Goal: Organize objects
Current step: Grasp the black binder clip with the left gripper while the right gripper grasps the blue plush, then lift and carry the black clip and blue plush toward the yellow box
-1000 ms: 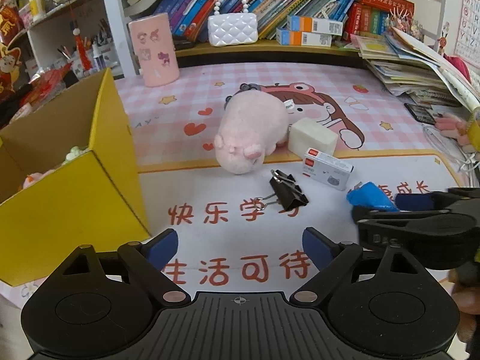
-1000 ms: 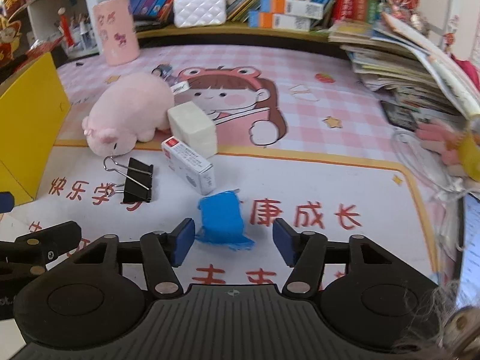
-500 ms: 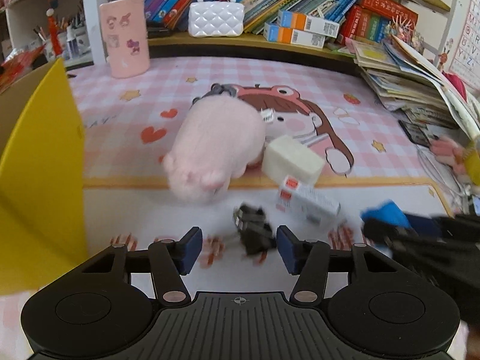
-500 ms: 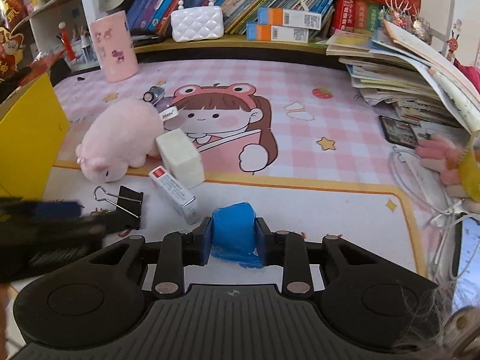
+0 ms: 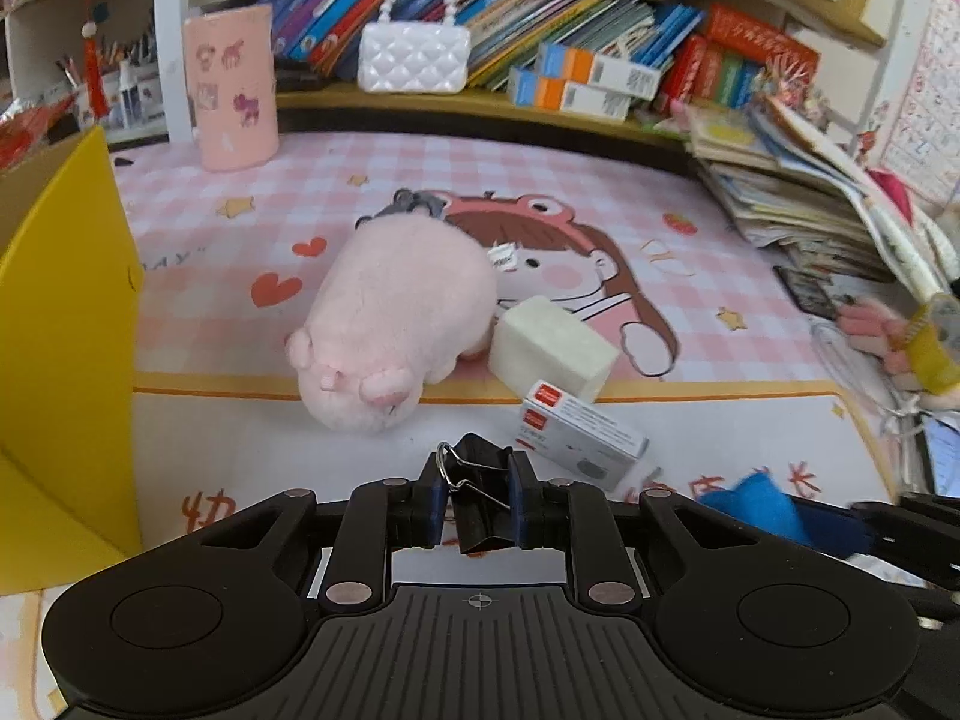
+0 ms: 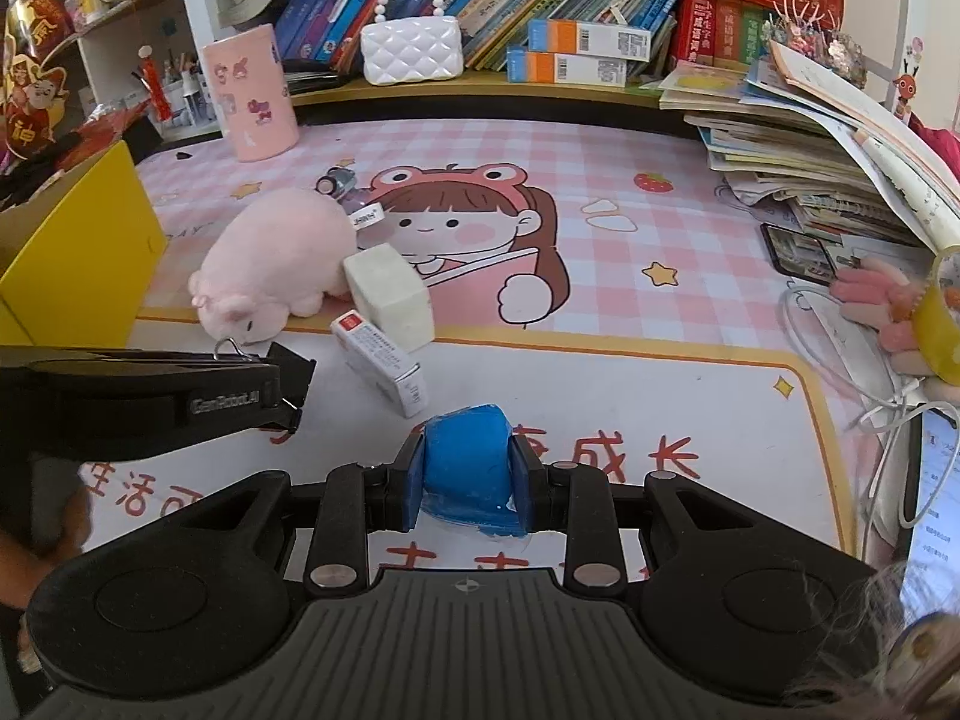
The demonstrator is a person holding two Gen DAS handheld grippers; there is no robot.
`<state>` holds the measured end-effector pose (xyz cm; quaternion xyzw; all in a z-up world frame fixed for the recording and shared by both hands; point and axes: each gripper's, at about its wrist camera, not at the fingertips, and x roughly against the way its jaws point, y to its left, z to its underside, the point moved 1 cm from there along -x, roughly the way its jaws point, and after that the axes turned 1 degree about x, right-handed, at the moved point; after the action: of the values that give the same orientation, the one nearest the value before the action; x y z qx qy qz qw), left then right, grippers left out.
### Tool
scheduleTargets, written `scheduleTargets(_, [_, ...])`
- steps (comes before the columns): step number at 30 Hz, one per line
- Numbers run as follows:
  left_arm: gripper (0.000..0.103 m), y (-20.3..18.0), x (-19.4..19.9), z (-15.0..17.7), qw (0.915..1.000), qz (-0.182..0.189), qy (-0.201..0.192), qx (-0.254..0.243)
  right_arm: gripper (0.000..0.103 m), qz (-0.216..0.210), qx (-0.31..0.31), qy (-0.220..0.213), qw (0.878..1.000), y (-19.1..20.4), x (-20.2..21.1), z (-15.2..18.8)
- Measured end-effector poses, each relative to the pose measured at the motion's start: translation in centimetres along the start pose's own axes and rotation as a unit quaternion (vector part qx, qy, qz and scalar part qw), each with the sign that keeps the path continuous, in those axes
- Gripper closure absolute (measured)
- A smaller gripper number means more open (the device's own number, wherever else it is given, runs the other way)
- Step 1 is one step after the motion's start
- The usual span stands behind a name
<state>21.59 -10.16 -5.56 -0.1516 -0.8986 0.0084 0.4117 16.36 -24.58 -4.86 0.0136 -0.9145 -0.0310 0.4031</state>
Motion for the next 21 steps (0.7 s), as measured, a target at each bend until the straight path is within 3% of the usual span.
scheduleTargets(13, [0.084,2.9,5.9,4.2,0.9996,-0.002,-0.003,0.026,0.076,-0.010,0.012,0.003,1.000,2.7,1.9,2.0])
scheduleTargets(21, [0.084,6.4,9.8,5.8,0.9982,-0.020,-0.030,0.047,0.076,-0.018,0.035,-0.006,0.999,6.6,3.5,2.8])
